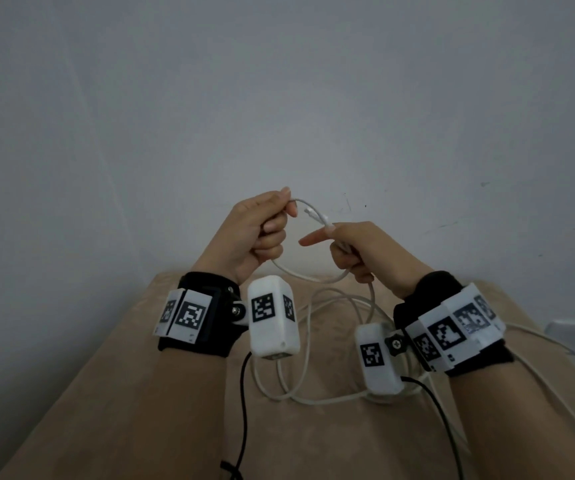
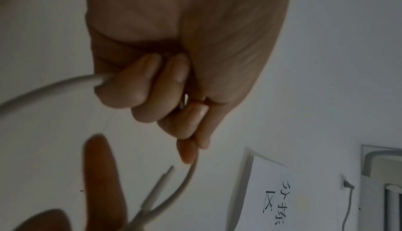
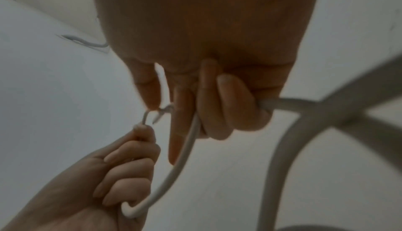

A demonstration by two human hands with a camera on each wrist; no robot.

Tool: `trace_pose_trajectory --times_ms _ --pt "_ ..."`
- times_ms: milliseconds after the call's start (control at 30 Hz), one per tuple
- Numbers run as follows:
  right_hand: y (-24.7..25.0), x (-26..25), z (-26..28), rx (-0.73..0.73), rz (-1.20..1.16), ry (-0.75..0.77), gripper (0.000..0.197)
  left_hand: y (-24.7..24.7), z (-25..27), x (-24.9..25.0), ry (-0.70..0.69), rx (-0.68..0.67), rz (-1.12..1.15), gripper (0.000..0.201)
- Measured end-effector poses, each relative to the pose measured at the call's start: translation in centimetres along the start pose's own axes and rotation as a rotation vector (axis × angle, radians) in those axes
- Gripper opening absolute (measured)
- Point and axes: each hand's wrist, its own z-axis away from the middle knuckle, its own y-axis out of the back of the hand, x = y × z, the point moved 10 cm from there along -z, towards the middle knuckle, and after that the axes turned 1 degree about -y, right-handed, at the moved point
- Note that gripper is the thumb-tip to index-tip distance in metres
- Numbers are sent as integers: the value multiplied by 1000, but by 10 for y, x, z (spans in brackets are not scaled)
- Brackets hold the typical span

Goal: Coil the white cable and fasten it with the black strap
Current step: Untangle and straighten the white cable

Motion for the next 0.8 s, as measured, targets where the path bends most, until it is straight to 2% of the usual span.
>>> trace_pose_trajectory --times_ms 100,200,367,467,567,700,767,800 --pt "2 -11 2 44 86 79 30 0 -1 -4 15 22 -45 33" --pt "1 -15 4 69 111 114 45 -1 -1 -7 51 32 -52 33" --pt "-12 -18 5 6 74 114 61 -11 -3 -17 106 16 -101 34" --pt "6 -16 3 168 -117 135 55 -6 -3 -15 100 45 -68 35" --pt "31 -5 4 367 -333 145 42 -3 0 -15 113 1 -35 32" --pt "29 3 0 338 -445 134 38 -10 6 -22 182 -80 -184 25" --pt "27 4 -1 324 -348 112 40 -10 6 -16 159 -72 -222 18" --pt "28 4 -1 332 -269 109 41 -10 6 -11 122 -64 -259 23"
